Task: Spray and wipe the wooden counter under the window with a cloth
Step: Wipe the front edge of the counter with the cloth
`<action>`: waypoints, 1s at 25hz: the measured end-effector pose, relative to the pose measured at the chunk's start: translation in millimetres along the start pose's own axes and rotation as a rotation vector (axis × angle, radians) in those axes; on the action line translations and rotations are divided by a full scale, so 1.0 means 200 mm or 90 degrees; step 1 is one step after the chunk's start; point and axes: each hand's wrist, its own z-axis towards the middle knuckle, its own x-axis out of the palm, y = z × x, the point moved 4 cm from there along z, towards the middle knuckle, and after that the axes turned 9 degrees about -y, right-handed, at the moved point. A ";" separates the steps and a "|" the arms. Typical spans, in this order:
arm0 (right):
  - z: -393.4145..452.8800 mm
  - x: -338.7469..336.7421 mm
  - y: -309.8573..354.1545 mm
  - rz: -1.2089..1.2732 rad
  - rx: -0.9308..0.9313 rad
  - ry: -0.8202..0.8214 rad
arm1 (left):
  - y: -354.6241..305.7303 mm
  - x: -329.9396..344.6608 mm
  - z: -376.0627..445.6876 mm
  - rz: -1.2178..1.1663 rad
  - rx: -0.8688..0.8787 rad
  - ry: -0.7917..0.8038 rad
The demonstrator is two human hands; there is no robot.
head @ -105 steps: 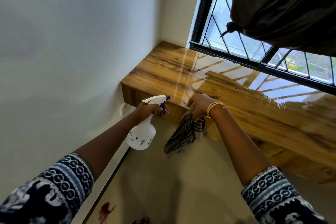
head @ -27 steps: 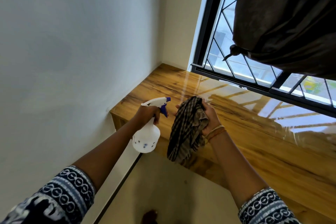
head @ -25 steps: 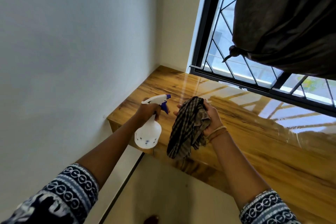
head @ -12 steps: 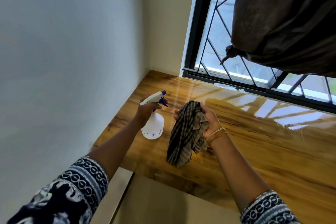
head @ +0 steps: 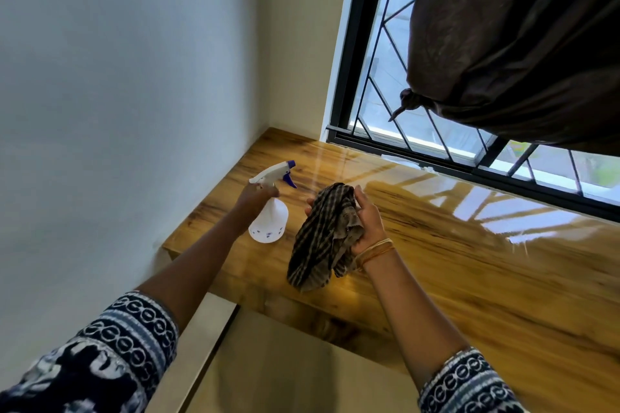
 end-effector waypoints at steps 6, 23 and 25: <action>-0.28 -0.01 -0.13 0.005 -0.013 0.047 | 0.06 0.05 -0.52 -0.070 -0.063 -0.075; -0.64 -0.26 -0.54 -0.292 0.062 -0.212 | 0.24 0.03 -1.17 -0.008 -0.049 0.195; -0.62 -0.28 -0.64 -0.320 0.035 -0.282 | 0.28 -0.01 -1.16 -0.016 -0.023 0.183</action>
